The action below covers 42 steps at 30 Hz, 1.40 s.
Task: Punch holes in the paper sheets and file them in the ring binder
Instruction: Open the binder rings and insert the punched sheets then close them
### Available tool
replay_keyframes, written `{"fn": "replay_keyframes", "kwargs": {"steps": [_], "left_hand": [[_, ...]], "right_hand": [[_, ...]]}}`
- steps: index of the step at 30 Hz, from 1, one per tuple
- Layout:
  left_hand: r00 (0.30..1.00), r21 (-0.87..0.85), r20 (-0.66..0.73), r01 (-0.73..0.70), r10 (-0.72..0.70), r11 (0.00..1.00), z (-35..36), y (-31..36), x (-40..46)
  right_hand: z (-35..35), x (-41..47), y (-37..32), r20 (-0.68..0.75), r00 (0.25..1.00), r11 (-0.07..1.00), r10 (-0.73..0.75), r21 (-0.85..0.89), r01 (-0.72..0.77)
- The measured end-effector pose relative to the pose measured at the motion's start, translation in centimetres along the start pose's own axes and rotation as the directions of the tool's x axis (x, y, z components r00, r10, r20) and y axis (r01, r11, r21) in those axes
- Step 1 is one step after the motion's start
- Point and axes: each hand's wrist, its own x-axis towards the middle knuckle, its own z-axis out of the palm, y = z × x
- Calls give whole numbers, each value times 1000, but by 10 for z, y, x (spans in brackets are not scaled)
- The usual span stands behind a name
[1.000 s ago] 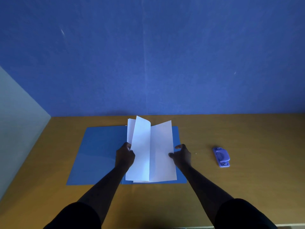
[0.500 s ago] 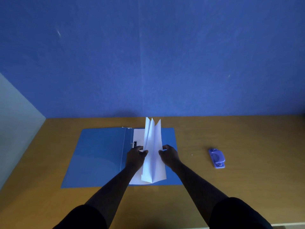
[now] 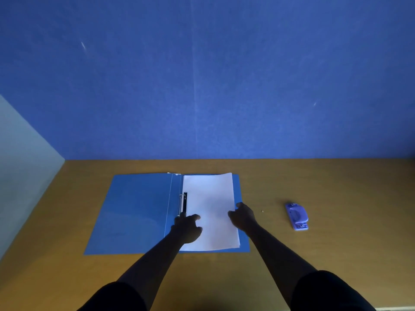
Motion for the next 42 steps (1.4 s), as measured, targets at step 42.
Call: {"fn": "replay_keyframes", "kwargs": {"steps": [42], "left_hand": [[530, -983, 73, 181, -845, 28, 11, -144, -43]], "right_hand": [[93, -5, -29, 414, 856, 352, -310, -786, 508]]}}
